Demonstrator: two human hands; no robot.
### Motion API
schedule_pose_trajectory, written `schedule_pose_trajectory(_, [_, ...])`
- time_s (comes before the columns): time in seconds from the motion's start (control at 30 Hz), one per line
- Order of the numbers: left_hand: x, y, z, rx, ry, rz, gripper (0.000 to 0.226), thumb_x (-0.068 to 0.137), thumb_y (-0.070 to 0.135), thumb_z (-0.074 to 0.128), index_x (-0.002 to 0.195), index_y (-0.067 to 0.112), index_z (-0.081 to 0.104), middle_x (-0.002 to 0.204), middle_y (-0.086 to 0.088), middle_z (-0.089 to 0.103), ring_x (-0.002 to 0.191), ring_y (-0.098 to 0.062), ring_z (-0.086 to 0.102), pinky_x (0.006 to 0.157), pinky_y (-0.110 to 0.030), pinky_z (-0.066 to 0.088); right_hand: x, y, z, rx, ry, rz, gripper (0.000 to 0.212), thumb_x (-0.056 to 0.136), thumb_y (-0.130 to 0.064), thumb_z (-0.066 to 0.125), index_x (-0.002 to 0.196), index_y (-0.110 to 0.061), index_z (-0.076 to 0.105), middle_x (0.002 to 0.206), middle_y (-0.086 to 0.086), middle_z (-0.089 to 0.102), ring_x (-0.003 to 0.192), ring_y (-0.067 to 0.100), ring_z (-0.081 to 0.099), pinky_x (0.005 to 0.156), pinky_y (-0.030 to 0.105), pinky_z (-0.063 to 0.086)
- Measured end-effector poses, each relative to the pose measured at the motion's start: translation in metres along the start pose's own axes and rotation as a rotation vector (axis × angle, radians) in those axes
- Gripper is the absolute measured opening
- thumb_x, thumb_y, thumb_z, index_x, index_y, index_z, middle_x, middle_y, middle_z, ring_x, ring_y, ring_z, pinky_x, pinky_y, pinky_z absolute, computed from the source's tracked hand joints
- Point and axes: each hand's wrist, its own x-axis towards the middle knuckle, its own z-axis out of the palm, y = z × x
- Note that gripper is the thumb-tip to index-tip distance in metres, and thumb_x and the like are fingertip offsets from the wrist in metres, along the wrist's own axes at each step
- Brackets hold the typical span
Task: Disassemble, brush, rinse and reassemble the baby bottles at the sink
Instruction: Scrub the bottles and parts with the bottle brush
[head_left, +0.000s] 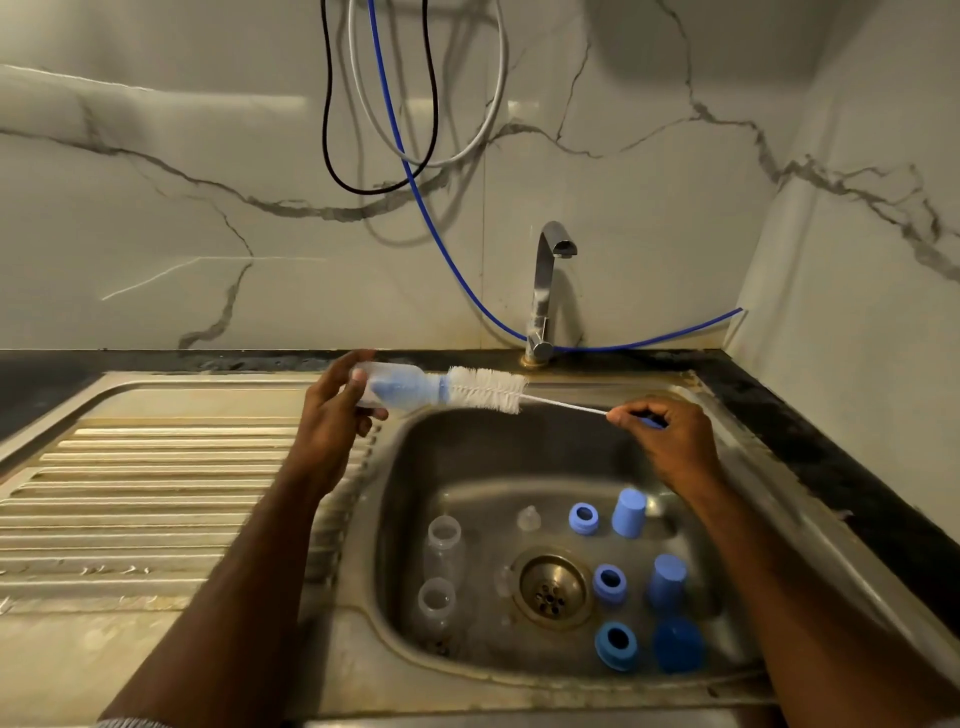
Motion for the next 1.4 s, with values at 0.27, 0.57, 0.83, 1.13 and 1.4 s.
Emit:
schedule_pose_trajectory(0.27, [0.001, -0.004, -0.004, -0.372, 0.08, -0.224, 0.028, 0.109, 0.028, 0.039, 0.127, 0.018, 0.058, 0.122, -0.017, 0.062, 0.08, -0.025, 0.06, 0.071, -0.034, 0.049, -0.007, -0.005, 0.01, -0.188, -0.236, -0.014, 0.033, 0.096, -0.046, 0.059, 0.074, -0.025, 0.071, 0.054, 0.001, 0.057, 0.048, 0.007, 0.048, 0.054, 0.019, 0.041])
schedule_pose_trajectory(0.57, [0.009, -0.013, -0.006, 0.353, 0.06, 0.137, 0.035, 0.108, 0.026, 0.042, 0.139, 0.014, 0.051, 0.134, -0.011, 0.053, 0.107, -0.022, 0.06, 0.071, -0.024, 0.052, -0.003, 0.0, 0.003, -0.291, -0.031, -0.226, 0.018, 0.082, -0.047, 0.073, 0.086, -0.03, 0.078, 0.081, -0.017, 0.073, 0.079, 0.004, 0.066, 0.08, 0.036, 0.056])
schedule_pose_trajectory(0.83, [-0.001, 0.0, -0.012, -0.228, -0.03, -0.332, 0.039, 0.108, 0.042, 0.037, 0.117, 0.012, 0.061, 0.102, -0.016, 0.063, 0.054, -0.015, 0.051, 0.051, -0.026, 0.041, -0.003, -0.005, 0.004, -0.003, -0.205, 0.044, 0.024, 0.096, -0.032, 0.064, 0.076, -0.023, 0.072, 0.069, -0.001, 0.069, 0.066, 0.007, 0.059, 0.065, 0.023, 0.044])
schedule_pose_trajectory(1.13, [0.006, -0.012, 0.007, 0.295, 0.055, 0.113, 0.029, 0.105, 0.019, 0.049, 0.135, 0.018, 0.048, 0.13, -0.009, 0.052, 0.098, -0.02, 0.062, 0.068, -0.023, 0.054, -0.006, -0.001, 0.007, -0.399, -0.073, -0.117, 0.023, 0.087, -0.05, 0.069, 0.083, -0.029, 0.075, 0.074, -0.013, 0.069, 0.07, 0.006, 0.062, 0.069, 0.028, 0.05])
schedule_pose_trajectory(1.4, [0.014, -0.011, -0.028, 0.154, 0.036, 0.076, 0.021, 0.109, 0.023, 0.043, 0.117, 0.021, 0.062, 0.106, -0.013, 0.06, 0.073, -0.018, 0.052, 0.053, -0.017, 0.044, 0.0, 0.009, -0.019, -0.085, -0.161, 0.001, 0.009, 0.081, -0.022, 0.081, 0.084, -0.03, 0.077, 0.081, -0.011, 0.075, 0.082, 0.007, 0.071, 0.086, 0.042, 0.059])
